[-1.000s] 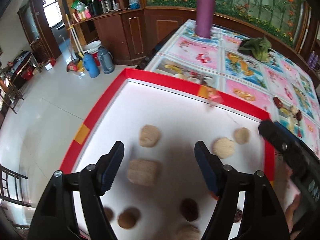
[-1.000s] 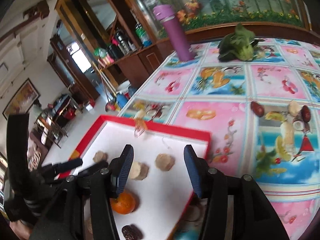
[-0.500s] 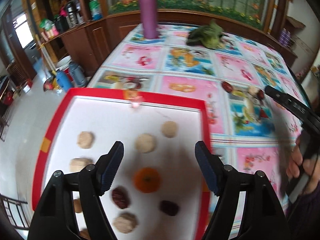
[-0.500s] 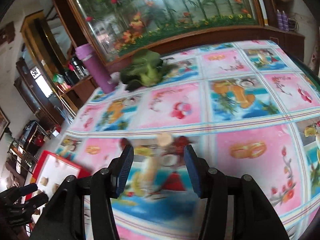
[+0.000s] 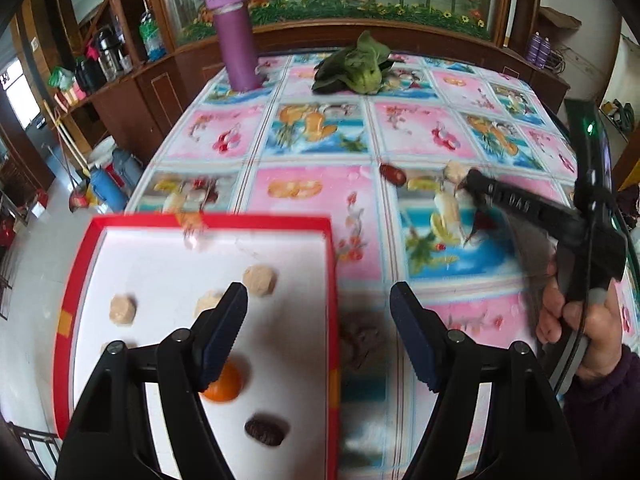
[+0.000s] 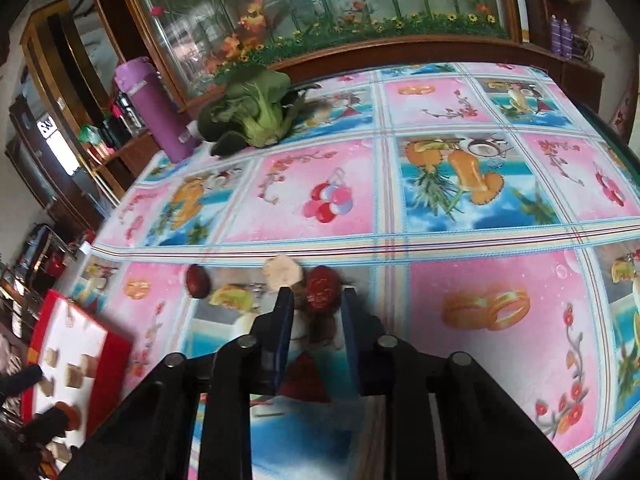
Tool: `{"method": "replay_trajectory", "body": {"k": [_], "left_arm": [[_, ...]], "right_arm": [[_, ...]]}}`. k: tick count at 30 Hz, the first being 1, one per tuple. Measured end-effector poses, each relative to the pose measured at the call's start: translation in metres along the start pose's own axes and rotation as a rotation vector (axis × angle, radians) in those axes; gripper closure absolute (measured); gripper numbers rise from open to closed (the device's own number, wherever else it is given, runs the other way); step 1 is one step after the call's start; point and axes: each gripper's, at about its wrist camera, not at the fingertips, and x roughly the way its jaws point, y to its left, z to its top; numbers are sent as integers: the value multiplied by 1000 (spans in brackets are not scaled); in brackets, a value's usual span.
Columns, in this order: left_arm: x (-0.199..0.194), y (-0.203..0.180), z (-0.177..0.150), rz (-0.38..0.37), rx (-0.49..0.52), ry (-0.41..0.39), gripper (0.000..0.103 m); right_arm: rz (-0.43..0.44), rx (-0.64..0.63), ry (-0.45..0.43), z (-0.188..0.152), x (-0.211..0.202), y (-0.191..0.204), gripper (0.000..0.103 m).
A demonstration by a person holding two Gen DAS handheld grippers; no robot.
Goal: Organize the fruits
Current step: 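Move both tools back toward the remaining items on the table, then grasp a red date with the right tool while the left tool grasps another red date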
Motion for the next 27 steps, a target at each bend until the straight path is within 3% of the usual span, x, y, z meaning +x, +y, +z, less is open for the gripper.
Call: {"method": "replay_trajectory", "body": {"k": [9,15,22,27], "left_arm": [[43,-34,56,53,75,-20,28],[87,-47,86,12,-27,63,28],[128,-50,94,-45,-147,168,31],[132,-54,97,-36,-148,159,35]], "right_arm": [[-13,-1,26,7,3,-5,86],[17,45,59,10,2,-13,86],[46,86,73,11,2,-17,86],[49,92,76,12,2,-17,86]]}}
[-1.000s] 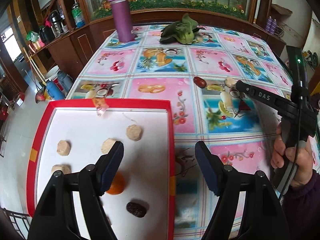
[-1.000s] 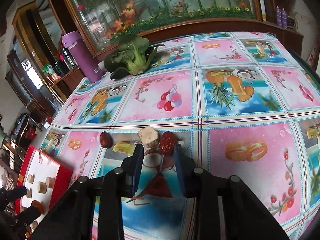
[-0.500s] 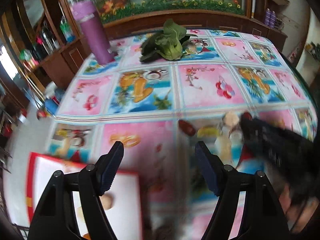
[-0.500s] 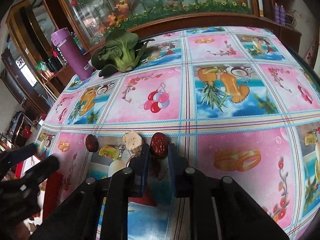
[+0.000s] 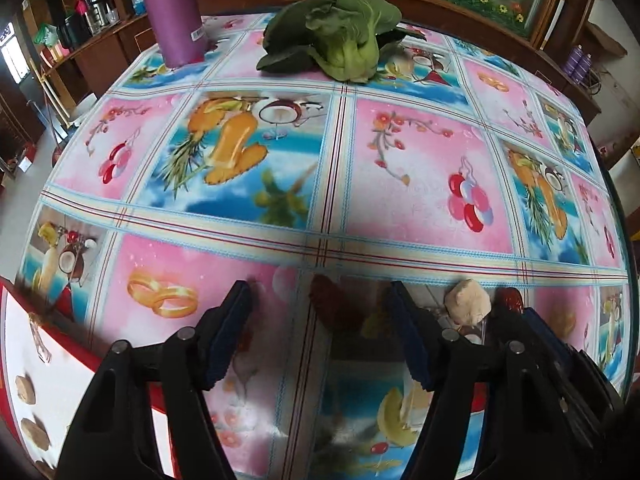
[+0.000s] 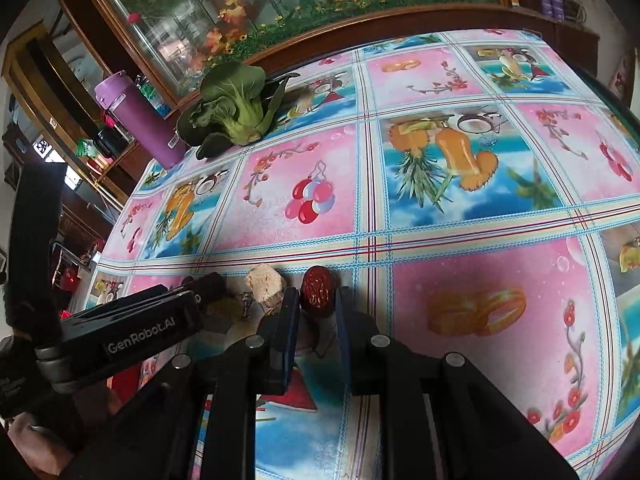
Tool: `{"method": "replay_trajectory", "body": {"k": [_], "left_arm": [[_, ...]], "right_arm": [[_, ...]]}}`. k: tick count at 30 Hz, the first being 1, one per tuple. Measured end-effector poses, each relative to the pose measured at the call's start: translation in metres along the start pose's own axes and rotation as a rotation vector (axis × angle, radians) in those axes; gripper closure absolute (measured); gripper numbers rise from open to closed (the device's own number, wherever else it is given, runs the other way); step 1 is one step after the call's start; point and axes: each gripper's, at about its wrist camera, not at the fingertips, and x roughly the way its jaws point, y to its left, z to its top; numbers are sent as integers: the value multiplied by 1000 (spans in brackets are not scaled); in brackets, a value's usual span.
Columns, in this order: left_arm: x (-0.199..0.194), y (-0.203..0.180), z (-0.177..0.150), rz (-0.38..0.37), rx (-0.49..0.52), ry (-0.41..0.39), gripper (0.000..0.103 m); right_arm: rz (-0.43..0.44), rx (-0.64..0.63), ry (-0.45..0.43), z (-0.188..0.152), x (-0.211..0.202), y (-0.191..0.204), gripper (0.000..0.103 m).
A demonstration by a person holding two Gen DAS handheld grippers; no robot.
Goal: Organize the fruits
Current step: 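Grasp a red date with the right tool while the left tool grasps another red date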
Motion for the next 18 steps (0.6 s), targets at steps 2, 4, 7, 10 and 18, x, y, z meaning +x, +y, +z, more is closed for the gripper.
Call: {"method": "replay_trajectory", "body": {"k": [2,4,7,10,18], "left_arm": [[-1,-1,1,1,13,-10,45],[-2,-4,1,-4,32,-17,55],[-3,-12,-1,-8,74,-26,69],[-3,-16,-3,-16,100,-32,82],[-12,-16,-18,-39,134,-39,82]], "right_arm": [[-1,1,0,0,0,0,86],[-2,1,1,0,0,0,86],[2,6,4,0,0,0,86],[2,9,7,0,0,0,86],[16,18,21,0,-1,-2,86]]}}
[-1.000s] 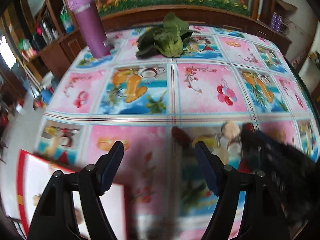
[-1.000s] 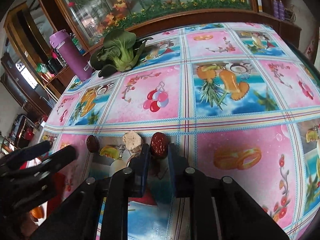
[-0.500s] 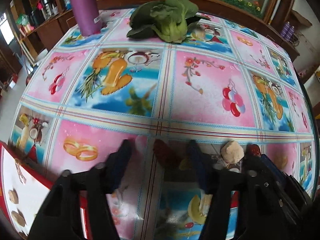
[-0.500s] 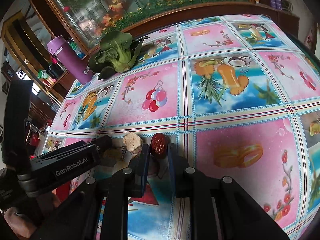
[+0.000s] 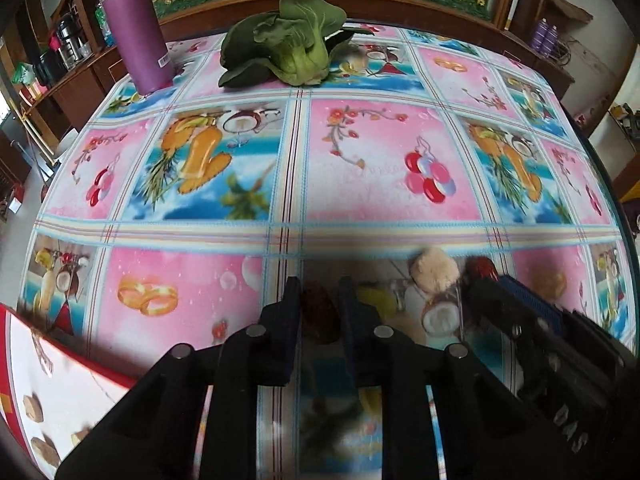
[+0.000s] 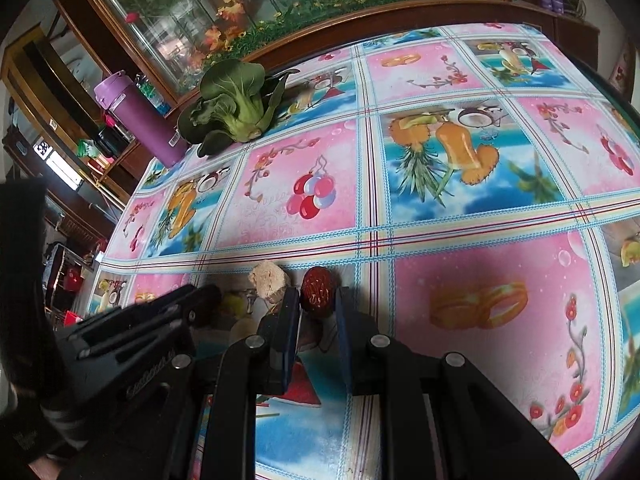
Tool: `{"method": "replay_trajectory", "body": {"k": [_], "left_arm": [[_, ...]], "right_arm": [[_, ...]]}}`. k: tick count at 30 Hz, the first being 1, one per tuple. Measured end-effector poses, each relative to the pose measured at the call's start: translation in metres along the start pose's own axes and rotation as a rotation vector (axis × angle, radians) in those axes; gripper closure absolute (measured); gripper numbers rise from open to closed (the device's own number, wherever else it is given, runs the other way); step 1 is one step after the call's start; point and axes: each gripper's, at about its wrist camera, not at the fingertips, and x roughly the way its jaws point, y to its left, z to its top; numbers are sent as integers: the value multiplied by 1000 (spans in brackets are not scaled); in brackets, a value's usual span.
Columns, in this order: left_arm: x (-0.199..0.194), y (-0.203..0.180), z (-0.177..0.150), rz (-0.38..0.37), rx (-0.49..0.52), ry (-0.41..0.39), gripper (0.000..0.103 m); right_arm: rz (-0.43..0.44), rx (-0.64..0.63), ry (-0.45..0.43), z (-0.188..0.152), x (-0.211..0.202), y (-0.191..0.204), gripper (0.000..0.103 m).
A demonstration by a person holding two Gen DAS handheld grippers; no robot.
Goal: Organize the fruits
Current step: 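Grasp a red date with the right tool while the left tool grasps another red date, then lift the held red dates with both tools and turn toward the tray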
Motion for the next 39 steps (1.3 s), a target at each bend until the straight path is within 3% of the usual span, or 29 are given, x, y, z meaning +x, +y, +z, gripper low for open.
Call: {"method": "replay_trajectory", "body": {"k": [6,11,22,28,32,39], "left_arm": [[-28,-8,-34,-22,46,-30,82],[-71,-12,-70,-19,91,-120,82],[-151,24,-116,53,53,-300,83],[-178,43,-130,54,35,-367,83],[-181,61,-132,-6,1,-352,83],[-160,70,-148,-48,31,-247,83]], "right_arm": [[8,29,8,0,-3,-5,86],[6,57,-32,1,-11,-9,87],[48,60,-179,-7,-39,-8,87],[91,45,-226,-25,-57,6,87],[129,50,-219,-42,-67,7,87],[61,-19,-126,-61,-71,5,87]]}}
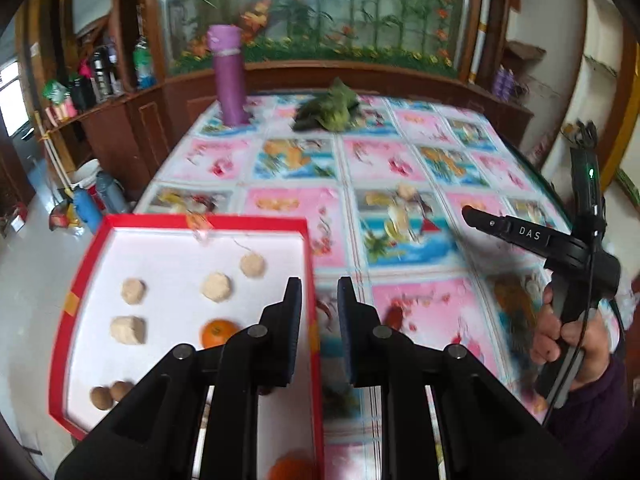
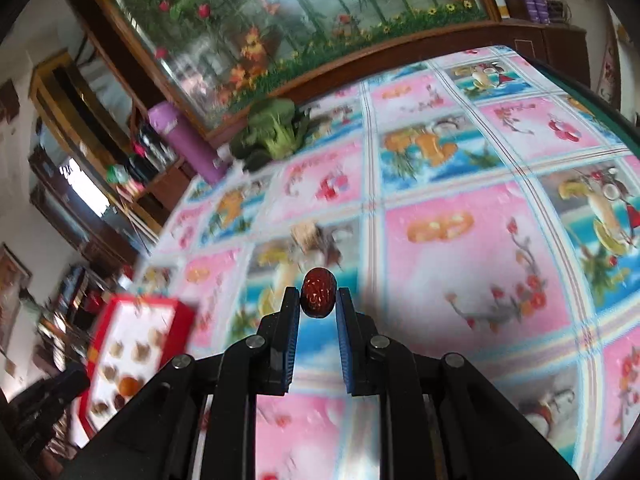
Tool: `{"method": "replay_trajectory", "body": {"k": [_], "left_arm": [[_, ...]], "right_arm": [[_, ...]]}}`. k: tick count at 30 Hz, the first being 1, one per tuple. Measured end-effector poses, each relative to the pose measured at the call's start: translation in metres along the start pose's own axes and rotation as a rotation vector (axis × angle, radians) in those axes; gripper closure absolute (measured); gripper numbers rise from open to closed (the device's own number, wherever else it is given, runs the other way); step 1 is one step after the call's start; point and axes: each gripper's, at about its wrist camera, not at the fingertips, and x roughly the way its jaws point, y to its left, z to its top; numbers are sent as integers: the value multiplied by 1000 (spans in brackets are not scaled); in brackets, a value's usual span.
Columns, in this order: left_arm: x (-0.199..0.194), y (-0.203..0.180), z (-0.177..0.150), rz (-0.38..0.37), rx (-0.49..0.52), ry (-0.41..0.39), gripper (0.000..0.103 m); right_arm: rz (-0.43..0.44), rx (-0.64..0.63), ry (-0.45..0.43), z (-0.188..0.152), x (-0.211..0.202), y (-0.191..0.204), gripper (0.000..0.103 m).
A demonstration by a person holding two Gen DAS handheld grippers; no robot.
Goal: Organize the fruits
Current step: 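Lift the held red dates with both tools and turn toward the tray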
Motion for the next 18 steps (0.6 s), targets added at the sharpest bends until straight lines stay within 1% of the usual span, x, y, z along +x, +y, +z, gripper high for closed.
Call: {"method": "replay_trajectory", "body": {"k": [1,4,7,9,11,14,16,17,18], "left_arm": [[6,-6,-3,-17,17,22,83],[27,-26,-9,-83,50,77,82],[47,-41,-13,-110,91,108,81],[59,-49,-15,-129,108,135,81],[68,-53,-16,-142,124,155,81],[81,-53,-17,-135,119,186,81],[87,-53,-18,-141,122,199,81],[87,-53,-18,-141,125,191,81],[87,-54,-18,-148,132,188,81]], "right_arm": [[-13,-28,17,-4,0,2,87],[-99,-145,77,-21,0,9,87],[-155,-230,110,-34,0,9,86],[-160,-259,118,-38,0,6,86],[-146,-262,129,-38,1,3,86],[-121,-264,134,-37,3,0,84],[-110,-259,138,-36,2,1,73],[-110,-260,136,-35,2,2,58],[-121,-264,133,-35,3,4,46]]}}
